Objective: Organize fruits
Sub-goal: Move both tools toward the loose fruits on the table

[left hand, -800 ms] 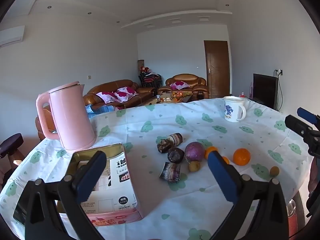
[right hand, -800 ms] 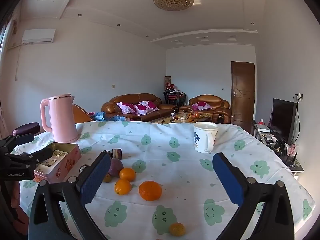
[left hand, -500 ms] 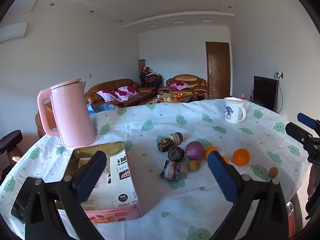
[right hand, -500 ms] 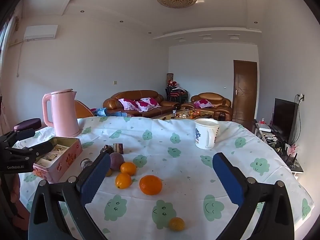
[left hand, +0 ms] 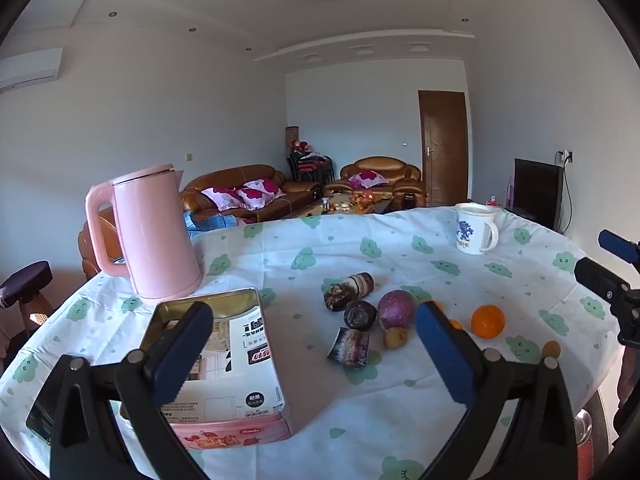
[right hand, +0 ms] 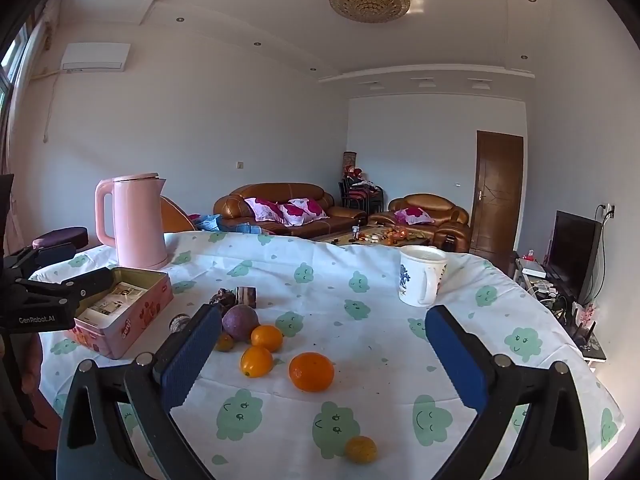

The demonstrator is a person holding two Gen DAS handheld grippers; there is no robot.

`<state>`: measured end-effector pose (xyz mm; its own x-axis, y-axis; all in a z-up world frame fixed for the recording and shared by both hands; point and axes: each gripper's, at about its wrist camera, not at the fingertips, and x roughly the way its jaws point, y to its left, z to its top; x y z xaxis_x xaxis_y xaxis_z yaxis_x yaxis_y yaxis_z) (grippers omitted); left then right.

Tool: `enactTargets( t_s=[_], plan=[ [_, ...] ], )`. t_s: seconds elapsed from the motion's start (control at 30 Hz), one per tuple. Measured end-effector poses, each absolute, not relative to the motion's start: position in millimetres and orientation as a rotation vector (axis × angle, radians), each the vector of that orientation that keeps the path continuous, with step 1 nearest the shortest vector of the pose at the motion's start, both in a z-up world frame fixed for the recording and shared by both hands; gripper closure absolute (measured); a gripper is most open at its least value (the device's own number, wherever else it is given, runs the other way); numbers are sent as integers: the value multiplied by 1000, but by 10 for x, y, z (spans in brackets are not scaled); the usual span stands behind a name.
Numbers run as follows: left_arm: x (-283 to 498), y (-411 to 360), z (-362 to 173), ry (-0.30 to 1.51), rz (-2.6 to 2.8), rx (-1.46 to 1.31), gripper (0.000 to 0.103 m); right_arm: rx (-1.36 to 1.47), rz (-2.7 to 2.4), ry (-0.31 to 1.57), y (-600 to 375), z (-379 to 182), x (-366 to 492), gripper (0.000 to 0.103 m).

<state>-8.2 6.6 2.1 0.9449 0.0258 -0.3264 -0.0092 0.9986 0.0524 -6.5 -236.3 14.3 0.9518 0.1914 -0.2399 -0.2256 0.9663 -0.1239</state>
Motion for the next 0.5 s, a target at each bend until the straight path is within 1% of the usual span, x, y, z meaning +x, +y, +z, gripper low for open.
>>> enactTargets(
  t_s=[0.5],
  plan=[
    [-76,43,12,332,24,64,0,-153,239,227,-2302,130,-98,1]
  ],
)
